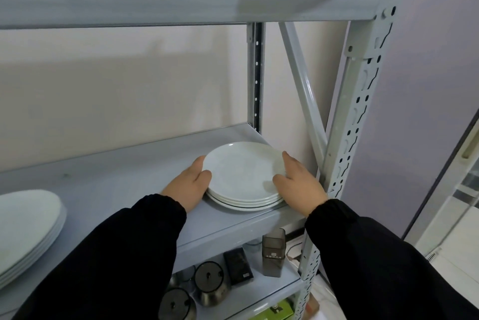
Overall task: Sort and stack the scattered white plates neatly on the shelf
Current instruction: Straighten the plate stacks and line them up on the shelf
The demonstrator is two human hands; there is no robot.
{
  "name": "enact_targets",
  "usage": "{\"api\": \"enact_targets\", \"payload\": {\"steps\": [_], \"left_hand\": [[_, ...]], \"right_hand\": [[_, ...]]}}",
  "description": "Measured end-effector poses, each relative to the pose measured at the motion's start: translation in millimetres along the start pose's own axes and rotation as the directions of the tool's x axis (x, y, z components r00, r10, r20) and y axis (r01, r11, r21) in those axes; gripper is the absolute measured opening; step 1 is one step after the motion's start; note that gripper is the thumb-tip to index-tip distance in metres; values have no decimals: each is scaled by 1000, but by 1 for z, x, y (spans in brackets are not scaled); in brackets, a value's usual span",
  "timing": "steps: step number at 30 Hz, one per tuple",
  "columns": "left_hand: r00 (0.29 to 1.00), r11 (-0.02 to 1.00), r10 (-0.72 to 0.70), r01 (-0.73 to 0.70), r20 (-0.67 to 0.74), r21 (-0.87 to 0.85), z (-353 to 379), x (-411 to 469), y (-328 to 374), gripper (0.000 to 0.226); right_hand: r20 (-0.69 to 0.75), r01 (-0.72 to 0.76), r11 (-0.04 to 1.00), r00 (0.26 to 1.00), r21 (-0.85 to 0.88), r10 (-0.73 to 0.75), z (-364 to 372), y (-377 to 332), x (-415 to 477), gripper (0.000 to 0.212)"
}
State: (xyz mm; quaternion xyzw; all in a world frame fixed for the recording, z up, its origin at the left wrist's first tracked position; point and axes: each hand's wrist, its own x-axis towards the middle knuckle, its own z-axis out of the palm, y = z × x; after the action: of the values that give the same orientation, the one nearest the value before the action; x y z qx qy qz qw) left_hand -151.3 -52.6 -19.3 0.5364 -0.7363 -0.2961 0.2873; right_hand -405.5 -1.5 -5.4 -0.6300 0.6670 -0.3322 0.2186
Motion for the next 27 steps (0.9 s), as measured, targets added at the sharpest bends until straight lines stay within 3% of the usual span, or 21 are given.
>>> {"api": "enact_targets", "payload": {"steps": [4,6,12,15,21,27], "left_hand": [[1000,1000,-20,20,1,13,2,-3,1,45],[999,999,-41,41,3,32,1,-7,2,50],[998,998,-12,16,56,-61,-8,-25,1,107],[998,998,17,-14,55,-67,-17,-36,-2,106],[999,999,34,-34,-18,-30,-41,-80,-12,102],[986,997,-37,47,-161,58,-74,-127,-36,99]], "right_hand": [[28,-9,1000,1000,-24,10,-2,-1,-3,65],[53,-2,1000,999,-17,3,-3,-4,-4,62],[94,19,998,996,-56,-14,3,-10,-4,47],[118,32,998,993,-51,-25,10,-16,-2,34],[197,110,994,974,4,-109,32,-41,-9,57],[281,186,981,940,54,-194,65,-82,-18,52]]}}
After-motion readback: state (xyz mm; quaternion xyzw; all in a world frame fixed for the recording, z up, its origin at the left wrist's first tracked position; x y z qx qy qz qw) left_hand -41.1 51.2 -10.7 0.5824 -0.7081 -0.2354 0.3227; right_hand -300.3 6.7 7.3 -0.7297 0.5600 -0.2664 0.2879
